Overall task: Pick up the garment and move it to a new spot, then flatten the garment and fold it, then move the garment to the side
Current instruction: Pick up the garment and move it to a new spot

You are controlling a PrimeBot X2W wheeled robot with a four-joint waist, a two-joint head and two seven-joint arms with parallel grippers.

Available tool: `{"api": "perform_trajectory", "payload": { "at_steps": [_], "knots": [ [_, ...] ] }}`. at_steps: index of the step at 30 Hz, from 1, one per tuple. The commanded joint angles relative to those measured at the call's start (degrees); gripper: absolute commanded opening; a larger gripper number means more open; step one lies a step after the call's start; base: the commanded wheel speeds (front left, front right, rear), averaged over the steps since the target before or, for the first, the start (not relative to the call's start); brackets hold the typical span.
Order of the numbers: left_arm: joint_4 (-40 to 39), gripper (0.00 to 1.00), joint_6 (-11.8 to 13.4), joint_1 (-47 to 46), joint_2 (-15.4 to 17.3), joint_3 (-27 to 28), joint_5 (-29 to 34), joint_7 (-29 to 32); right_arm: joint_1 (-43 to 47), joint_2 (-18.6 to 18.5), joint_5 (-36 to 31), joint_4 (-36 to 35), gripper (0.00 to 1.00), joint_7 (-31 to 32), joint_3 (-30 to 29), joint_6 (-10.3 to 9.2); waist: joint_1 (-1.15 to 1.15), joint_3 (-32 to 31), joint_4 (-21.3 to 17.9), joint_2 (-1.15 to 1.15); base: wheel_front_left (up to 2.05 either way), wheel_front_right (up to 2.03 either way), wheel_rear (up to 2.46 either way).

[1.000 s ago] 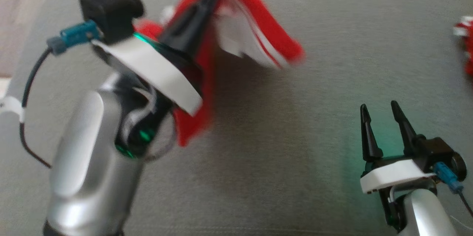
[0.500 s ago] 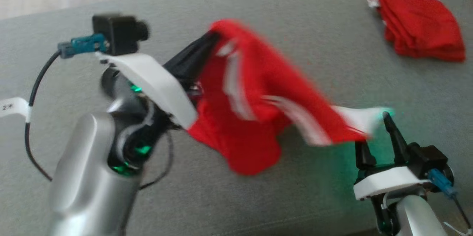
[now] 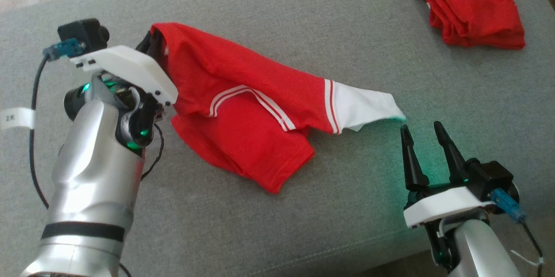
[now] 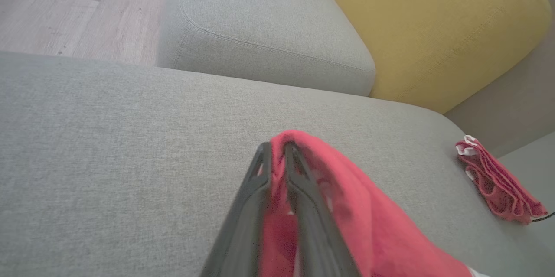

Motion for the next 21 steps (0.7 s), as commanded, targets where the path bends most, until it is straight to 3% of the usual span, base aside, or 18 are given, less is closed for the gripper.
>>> {"api": "perform_trajectory", "payload": {
  "at_steps": [1, 5, 10, 14, 21],
  "knots": [
    [-1.0, 1.00, -0.5, -2.6, 1.6, 1.7, 0.8, -1.0, -1.2, -0.1, 0.6, -1.8, 1.00, -0.8, 1.5, 0.39, 0.00, 0.0, 0.0, 0.00, 0.00, 0.00, 0.00],
    [4.4, 1.00, -1.8, -3.6, 2.6, -0.3, 3.7, -5.7, -0.7, -0.1, 0.6, -1.7, 1.00, -0.8, 1.0, 0.39, 0.00, -0.8, 0.7, 0.00, 0.00, 0.00, 0.00],
    [4.9, 1.00, -1.0, -0.7, 3.0, -1.8, 6.5, -13.3, 1.0, -0.1, -0.4, -1.7, 1.00, -0.8, -0.6, 0.39, 0.00, -3.6, 2.5, 0.00, 0.00, 0.00, 0.00],
    [0.6, 1.00, 0.8, 5.9, 1.7, -2.0, 7.0, -18.4, 3.2, -0.1, -2.2, -2.6, 1.00, -0.8, -2.6, 0.39, 0.00, -6.7, 4.7, 0.00, 0.00, 0.00, 0.00],
    [-13.3, 1.00, 4.3, 23.9, -1.1, -3.4, 8.4, -21.7, 8.0, -0.1, -4.7, -5.8, 1.00, -0.8, -6.2, 0.39, 0.00, -11.5, 9.4, 0.00, 0.00, 0.00, 0.00]
  ]
}}
